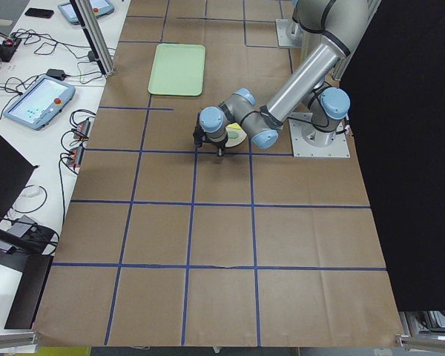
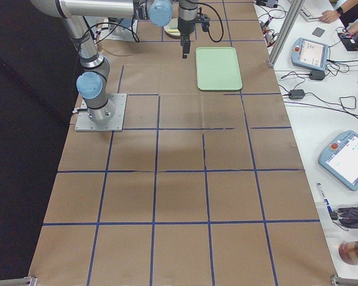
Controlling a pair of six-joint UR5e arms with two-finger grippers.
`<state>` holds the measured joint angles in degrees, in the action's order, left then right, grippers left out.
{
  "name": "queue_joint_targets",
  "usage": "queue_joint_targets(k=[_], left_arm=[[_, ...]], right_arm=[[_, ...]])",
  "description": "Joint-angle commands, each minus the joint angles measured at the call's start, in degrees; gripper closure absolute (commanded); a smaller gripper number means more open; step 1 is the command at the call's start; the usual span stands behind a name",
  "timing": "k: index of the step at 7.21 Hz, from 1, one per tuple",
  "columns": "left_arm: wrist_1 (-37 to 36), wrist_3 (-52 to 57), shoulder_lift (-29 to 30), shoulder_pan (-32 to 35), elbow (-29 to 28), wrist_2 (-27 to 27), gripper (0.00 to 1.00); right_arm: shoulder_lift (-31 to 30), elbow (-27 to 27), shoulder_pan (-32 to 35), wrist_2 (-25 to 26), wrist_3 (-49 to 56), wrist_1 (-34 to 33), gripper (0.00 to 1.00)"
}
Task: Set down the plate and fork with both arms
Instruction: 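Close the left gripper on the plate rim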
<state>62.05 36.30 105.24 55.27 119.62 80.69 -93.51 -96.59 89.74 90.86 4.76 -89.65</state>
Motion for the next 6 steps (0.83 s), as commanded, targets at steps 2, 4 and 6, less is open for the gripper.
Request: queue_joint_targets(k=[2, 4, 6], left_arm=[[0.18, -0.26, -0.39, -0.25, 0.43, -0.97, 0.95], [0.27, -1.05, -1.70, 0.01, 0.35, -3.96, 1.00], [0.18, -6.56, -2.15, 2.29, -0.44, -8.86, 1.00]], right_arm=[[0.00, 0.00, 0.00, -0.07, -0.01, 0.00, 0.00], [0.00, 0.00, 0.00, -0.07, 0.08, 0.00, 0.00], [0.09, 0.00, 0.00, -0.07, -0.01, 0.00, 0.00]])
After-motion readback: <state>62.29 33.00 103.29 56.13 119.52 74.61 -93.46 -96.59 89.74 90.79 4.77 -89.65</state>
